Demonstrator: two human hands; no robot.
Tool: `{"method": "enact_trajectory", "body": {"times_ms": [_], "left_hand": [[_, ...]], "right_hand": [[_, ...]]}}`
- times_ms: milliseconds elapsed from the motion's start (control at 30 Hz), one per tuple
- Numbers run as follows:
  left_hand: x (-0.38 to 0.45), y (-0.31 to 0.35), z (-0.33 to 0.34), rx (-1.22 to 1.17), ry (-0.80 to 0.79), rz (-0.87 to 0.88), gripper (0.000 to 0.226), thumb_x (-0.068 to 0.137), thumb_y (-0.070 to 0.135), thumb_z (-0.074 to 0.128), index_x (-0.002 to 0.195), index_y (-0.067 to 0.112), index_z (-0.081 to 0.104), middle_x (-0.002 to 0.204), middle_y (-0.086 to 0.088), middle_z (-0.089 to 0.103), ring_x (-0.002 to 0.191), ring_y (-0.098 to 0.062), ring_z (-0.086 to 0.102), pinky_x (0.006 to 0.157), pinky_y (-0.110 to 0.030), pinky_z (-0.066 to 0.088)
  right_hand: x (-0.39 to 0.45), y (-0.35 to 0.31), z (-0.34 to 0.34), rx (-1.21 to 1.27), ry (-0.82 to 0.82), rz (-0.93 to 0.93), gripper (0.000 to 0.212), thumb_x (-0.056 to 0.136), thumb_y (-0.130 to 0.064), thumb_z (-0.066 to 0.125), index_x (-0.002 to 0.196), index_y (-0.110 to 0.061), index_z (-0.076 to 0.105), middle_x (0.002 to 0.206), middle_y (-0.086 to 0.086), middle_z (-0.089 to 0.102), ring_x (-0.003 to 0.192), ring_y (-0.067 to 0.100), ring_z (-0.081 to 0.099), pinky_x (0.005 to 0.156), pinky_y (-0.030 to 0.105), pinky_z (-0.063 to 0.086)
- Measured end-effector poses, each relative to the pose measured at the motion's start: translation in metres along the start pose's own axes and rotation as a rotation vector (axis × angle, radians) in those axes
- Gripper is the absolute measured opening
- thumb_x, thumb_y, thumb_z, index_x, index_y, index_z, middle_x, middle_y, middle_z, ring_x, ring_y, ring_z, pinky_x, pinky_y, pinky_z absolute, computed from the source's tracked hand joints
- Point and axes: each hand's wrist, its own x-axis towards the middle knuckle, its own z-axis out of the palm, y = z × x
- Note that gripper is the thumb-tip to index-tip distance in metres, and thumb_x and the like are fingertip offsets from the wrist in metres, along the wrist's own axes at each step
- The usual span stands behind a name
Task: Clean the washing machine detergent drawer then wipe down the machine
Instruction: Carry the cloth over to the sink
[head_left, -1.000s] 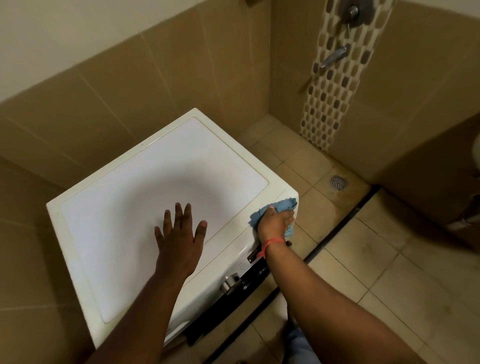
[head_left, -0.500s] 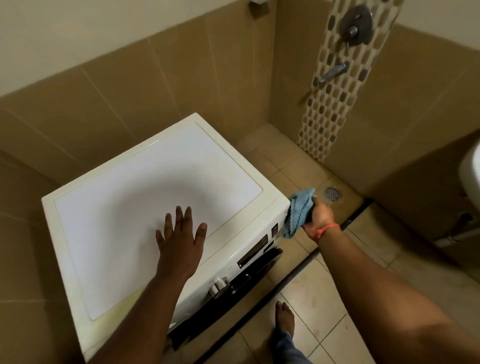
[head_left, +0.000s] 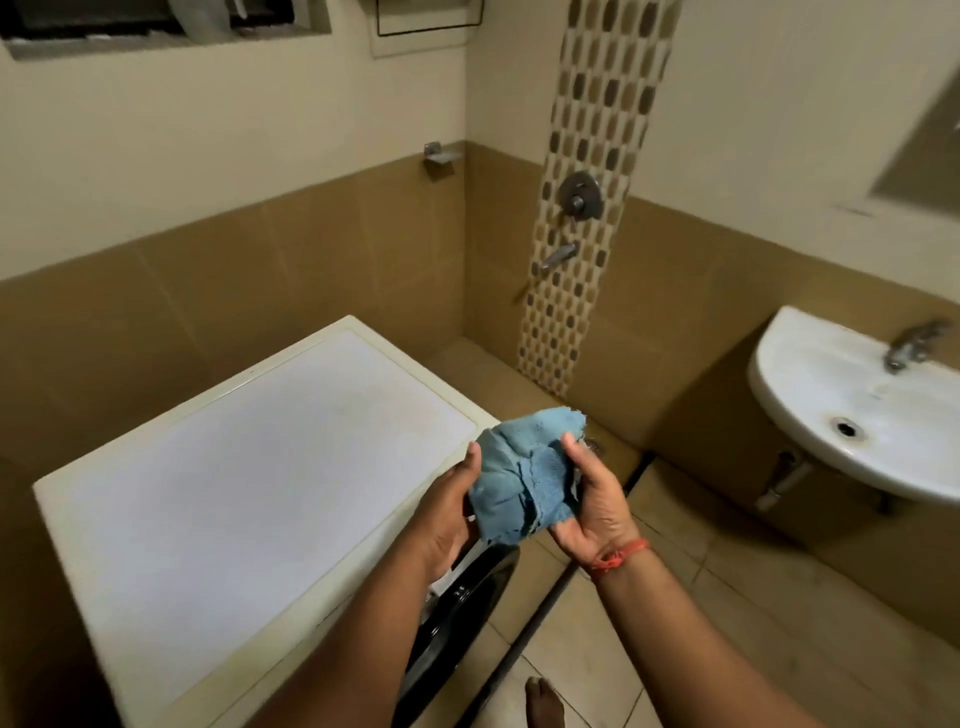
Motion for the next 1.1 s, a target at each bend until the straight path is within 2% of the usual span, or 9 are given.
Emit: {"method": "enact_trajectory", "body": {"times_ms": [67, 133, 267, 433, 600, 700, 900, 1000, 1100], "left_hand": [[-0.005, 0.006, 0.011, -0.042, 0.024, 0.057, 0.032, 0.102, 0.034, 0.046, 0.118, 0.014, 0.064, 0.117, -0.014, 0.07, 0.107, -0.027, 0.068, 0.094, -0.046, 0.053], [-0.005, 0.008, 0.021, 0.101, 0.096, 0.113, 0.017, 0.098, 0.023, 0.056, 0.107, 0.015, 0.067, 0.108, -0.012, 0.073, 0.101, -0.027, 0.07, 0.09, -0.047, 0.056], [-0.003, 0.02, 0.054, 0.449, 0.18, 0.293, 0.011, 0.093, 0.032, 0.063, 0.098, 0.024, 0.068, 0.094, 0.002, 0.074, 0.089, -0.015, 0.071, 0.084, -0.041, 0.058], [0.003, 0.034, 0.112, 0.512, 0.144, 0.407, 0.013, 0.094, 0.036, 0.061, 0.096, 0.025, 0.067, 0.091, 0.007, 0.073, 0.084, -0.008, 0.069, 0.075, -0.03, 0.057], [0.037, 0.021, 0.184, 0.47, 0.115, 0.314, 0.016, 0.096, 0.034, 0.059, 0.098, 0.021, 0.067, 0.092, 0.002, 0.073, 0.088, -0.016, 0.07, 0.079, -0.035, 0.057], [0.06, 0.002, 0.241, 0.313, -0.007, 0.145, 0.013, 0.096, 0.016, 0.061, 0.107, 0.014, 0.066, 0.097, -0.007, 0.075, 0.091, -0.024, 0.072, 0.081, -0.041, 0.059], [0.108, -0.034, 0.372, 0.292, -0.2, 0.068, 0.038, 0.089, -0.012, 0.056, 0.118, 0.012, 0.062, 0.108, -0.008, 0.072, 0.099, -0.025, 0.07, 0.083, -0.039, 0.058], [0.125, -0.05, 0.44, 0.233, -0.23, 0.062, 0.045, 0.085, -0.021, 0.053, 0.117, 0.01, 0.061, 0.108, -0.01, 0.07, 0.1, -0.024, 0.068, 0.09, -0.04, 0.056], [0.14, -0.065, 0.496, 0.254, -0.274, 0.031, 0.042, 0.082, -0.023, 0.053, 0.111, 0.006, 0.063, 0.103, -0.014, 0.072, 0.095, -0.024, 0.069, 0.085, -0.037, 0.057]], "right_hand": [[-0.01, -0.007, 0.002, -0.115, 0.029, -0.03, 0.054, 0.088, -0.014, 0.065, 0.135, 0.005, 0.046, 0.138, 0.031, 0.049, 0.127, 0.045, 0.05, 0.104, 0.056, 0.043], [-0.021, -0.019, -0.005, -0.248, 0.065, -0.033, 0.04, 0.087, -0.01, 0.066, 0.124, 0.001, 0.054, 0.127, 0.031, 0.056, 0.114, 0.043, 0.058, 0.098, 0.054, 0.048], [-0.039, -0.056, -0.023, -0.519, 0.11, -0.055, 0.016, 0.085, -0.004, 0.068, 0.1, -0.008, 0.062, 0.1, 0.021, 0.065, 0.094, 0.034, 0.063, 0.086, 0.046, 0.052], [-0.053, -0.107, -0.048, -0.687, 0.238, -0.139, 0.016, 0.087, -0.005, 0.066, 0.103, -0.005, 0.064, 0.106, 0.026, 0.068, 0.098, 0.038, 0.067, 0.093, 0.055, 0.052], [-0.077, -0.167, -0.095, -0.747, 0.291, -0.178, 0.025, 0.087, -0.003, 0.068, 0.112, -0.006, 0.063, 0.108, 0.018, 0.071, 0.1, 0.031, 0.069, 0.085, 0.044, 0.058], [-0.099, -0.214, -0.139, -0.672, 0.313, -0.158, 0.04, 0.081, 0.007, 0.071, 0.116, -0.005, 0.057, 0.109, 0.016, 0.07, 0.098, 0.027, 0.07, 0.076, 0.036, 0.059], [-0.142, -0.322, -0.243, -0.761, 0.438, -0.28, 0.051, 0.076, 0.003, 0.068, 0.12, -0.021, 0.058, 0.109, 0.01, 0.071, 0.101, 0.028, 0.069, 0.091, 0.051, 0.055], [-0.166, -0.37, -0.28, -0.982, 0.549, -0.408, 0.058, 0.074, 0.002, 0.065, 0.123, -0.029, 0.056, 0.111, -0.004, 0.069, 0.102, 0.014, 0.067, 0.091, 0.035, 0.056], [-0.186, -0.409, -0.313, -1.099, 0.617, -0.481, 0.06, 0.079, 0.005, 0.064, 0.124, -0.033, 0.055, 0.112, -0.016, 0.067, 0.103, 0.0, 0.064, 0.087, 0.018, 0.052]]}}
